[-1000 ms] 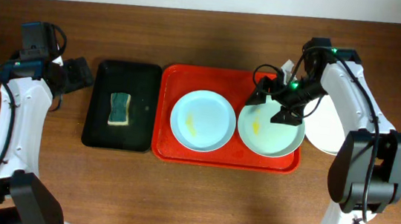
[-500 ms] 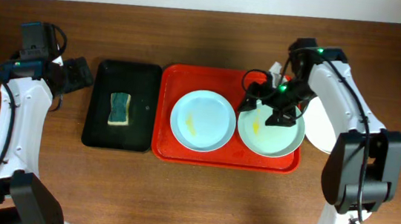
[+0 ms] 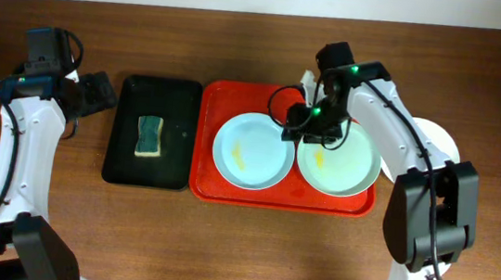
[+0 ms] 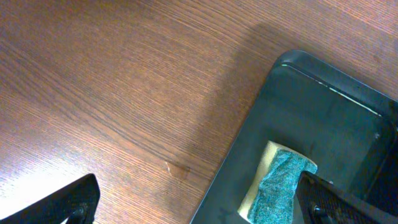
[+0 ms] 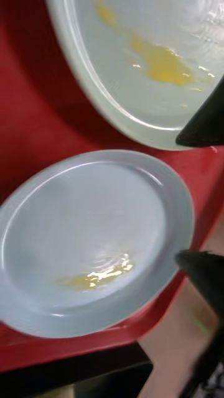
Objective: Clean dirty plates on tray and stack at the side
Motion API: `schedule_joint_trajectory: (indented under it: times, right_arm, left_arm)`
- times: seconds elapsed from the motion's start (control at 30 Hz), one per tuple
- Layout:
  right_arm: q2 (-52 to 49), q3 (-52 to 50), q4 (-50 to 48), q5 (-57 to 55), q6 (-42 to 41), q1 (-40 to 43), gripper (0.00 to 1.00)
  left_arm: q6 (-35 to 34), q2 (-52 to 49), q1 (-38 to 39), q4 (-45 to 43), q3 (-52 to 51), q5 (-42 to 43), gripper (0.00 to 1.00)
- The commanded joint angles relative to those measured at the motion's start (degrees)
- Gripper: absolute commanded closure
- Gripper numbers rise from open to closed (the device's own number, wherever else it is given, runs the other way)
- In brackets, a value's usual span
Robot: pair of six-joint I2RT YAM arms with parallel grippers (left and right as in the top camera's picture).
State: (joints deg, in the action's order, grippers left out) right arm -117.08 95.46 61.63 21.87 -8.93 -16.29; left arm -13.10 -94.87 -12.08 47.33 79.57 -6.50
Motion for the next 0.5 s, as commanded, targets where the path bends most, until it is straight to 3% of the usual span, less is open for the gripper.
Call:
schedule_joint_trajectory:
  times: [0.0, 0.07, 0.13, 0.23, 0.47]
  right_arm:
    - [1.22, 0.44, -0.85, -9.16, -0.17, -1.73, 0.80]
    - [1.22, -0.07, -0.79, -11.76, -0.15, -2.45, 0.90]
    - [1.22, -1.01, -0.90, -12.04, -0.13, -2.86, 0.91]
    - [1.22, -3.04, -2.16, -12.07, -0.13, -3.45, 0.73]
    - [1.22, -9.86, -11.67, -12.07, -1.03, -3.61, 0.73]
  left_arm:
    - [-0.57, 0.07, -0.09, -0.09, 0.42, -0.66, 0.01]
    - [-0.57, 0.07, -0.09, -0.09, 0.42, -0.66, 0.01]
    - [-0.57, 0.07, -0.09, -0.11, 0.42, -0.66, 0.01]
    - [-0.57, 0.07, -0.09, -0.09, 0.42, -0.66, 0.01]
    - [-0.57, 0.07, -0.09, -0.11, 0.42, -0.66, 0.01]
